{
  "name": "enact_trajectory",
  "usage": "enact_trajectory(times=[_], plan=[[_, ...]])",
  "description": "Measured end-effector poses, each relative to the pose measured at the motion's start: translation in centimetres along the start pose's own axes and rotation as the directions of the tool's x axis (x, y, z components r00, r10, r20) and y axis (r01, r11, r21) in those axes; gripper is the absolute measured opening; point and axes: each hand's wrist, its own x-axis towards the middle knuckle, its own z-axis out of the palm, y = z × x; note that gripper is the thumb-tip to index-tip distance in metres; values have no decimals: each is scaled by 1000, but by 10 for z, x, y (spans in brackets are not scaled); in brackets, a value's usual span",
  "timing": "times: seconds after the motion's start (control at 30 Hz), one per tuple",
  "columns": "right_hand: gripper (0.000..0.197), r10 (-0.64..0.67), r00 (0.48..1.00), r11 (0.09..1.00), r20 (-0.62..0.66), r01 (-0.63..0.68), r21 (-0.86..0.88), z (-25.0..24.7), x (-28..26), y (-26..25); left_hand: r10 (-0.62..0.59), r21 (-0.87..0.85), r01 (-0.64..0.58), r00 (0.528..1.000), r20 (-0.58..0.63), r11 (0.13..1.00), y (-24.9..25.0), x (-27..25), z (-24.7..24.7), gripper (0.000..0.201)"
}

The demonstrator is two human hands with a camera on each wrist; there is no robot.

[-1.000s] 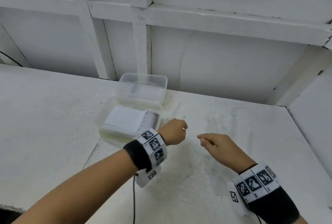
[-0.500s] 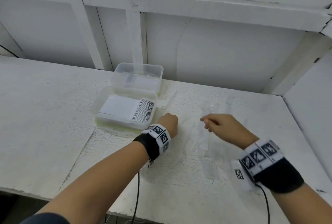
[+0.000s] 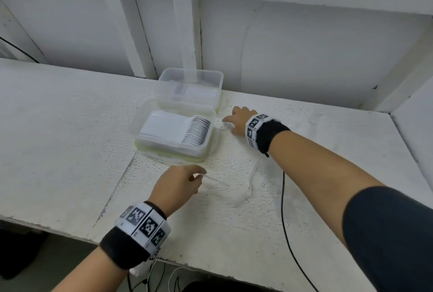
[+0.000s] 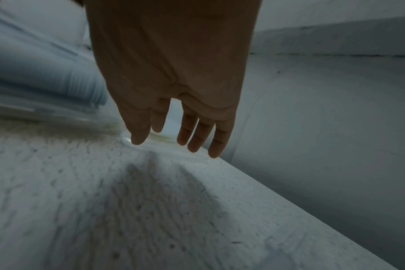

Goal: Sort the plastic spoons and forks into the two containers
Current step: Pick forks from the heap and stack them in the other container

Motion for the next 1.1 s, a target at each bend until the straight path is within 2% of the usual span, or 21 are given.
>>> enact_trajectory(times=[0.13, 0.23, 0.37, 0.43, 0.5, 0.67, 0.77, 0.87, 0.97, 1.1], plan=[[22, -20, 999, 998, -50, 16, -68, 3, 2, -4, -22, -143, 26, 999, 29, 989, -7, -3, -2, 28], [20, -62, 997, 996, -53, 59, -65, -4, -10, 1, -78, -317, 85, 996, 35, 945, -4, -6, -4, 23], [21, -77, 989, 995, -127, 69, -66, -23, -53, 13, -61, -380, 61, 998, 13, 923, 5, -13, -8, 27], [21, -37, 981, 998, -190, 27, -53, -31, -82, 21, -38, -411, 61, 997, 64, 909, 8, -19, -8, 20], [21, 26, 973, 999, -229, -17, 41, -34, -113, 29, -9, -434, 68, 990, 138, 898, 10, -24, -6, 13], [21, 132, 958, 959, -256, -59, 276, -19, -176, 34, 68, -378, 24, 971, 229, 926, 19, -18, 5, 19], [20, 195, 953, 904, -230, -84, 418, 1, -197, 29, 124, -263, -68, 971, 205, 963, 28, 0, 20, 36], [19, 271, 939, 834, -210, -120, 538, 23, -211, 25, 167, -148, -145, 974, 155, 978, 38, 24, 31, 34], [15, 332, 924, 776, -188, -155, 611, 38, -225, 25, 287, -40, -287, 921, 265, 957, 43, 49, 31, 21], [12, 405, 897, 706, -179, -182, 685, 45, -239, 30, 347, 57, -411, 829, 440, 910, 49, 70, 27, 30]])
